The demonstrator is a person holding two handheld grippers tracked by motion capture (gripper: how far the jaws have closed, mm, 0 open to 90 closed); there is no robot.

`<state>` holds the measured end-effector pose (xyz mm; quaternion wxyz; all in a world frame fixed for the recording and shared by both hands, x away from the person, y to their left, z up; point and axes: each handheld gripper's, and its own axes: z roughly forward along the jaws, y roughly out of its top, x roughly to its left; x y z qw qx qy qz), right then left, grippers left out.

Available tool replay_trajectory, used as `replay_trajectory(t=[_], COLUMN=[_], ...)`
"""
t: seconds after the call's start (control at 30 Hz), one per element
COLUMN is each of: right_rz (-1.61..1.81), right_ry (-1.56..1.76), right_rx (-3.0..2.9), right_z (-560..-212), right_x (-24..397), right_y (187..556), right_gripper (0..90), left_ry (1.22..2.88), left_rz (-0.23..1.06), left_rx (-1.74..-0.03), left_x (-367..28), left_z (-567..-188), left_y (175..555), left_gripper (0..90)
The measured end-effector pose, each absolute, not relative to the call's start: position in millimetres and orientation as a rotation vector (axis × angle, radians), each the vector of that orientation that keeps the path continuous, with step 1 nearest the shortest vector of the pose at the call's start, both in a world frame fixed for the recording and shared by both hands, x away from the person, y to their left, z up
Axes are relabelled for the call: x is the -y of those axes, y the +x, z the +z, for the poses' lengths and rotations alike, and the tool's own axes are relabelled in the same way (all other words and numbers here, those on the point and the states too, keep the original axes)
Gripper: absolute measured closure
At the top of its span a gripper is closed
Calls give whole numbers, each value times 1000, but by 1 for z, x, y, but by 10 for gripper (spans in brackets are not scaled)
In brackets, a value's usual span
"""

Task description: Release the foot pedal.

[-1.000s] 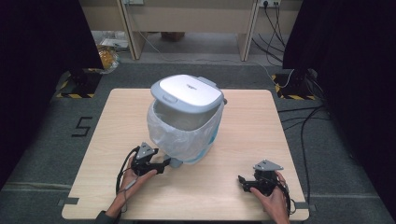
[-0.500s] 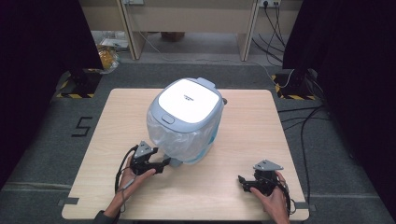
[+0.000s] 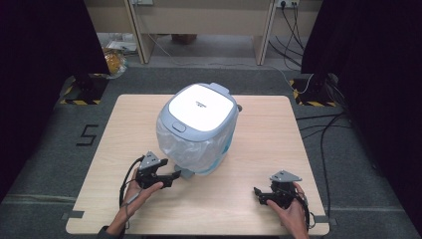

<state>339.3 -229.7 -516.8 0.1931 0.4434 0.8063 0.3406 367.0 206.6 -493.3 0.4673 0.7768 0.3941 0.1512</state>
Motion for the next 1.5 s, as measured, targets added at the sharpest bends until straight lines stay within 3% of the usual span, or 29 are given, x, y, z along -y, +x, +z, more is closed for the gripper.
replay_trajectory(t=[0.7, 1.13, 1.5], right_rz=[955, 956, 955], right_ry=[1245, 1244, 1247], right_rx=[-2262, -2262, -2262], right_z=[-517, -517, -517], right_x=[230, 230, 230], right_y=[339, 339, 339], right_gripper=[138, 138, 138], left_ry=[1909, 1932, 2028], left_rz=[357, 331, 352], left_rx=[-906, -897, -877], left_x=[-202, -208, -205], left_z=[-487, -500, -511], left_y=[343, 328, 316], left_gripper=[224, 148, 148])
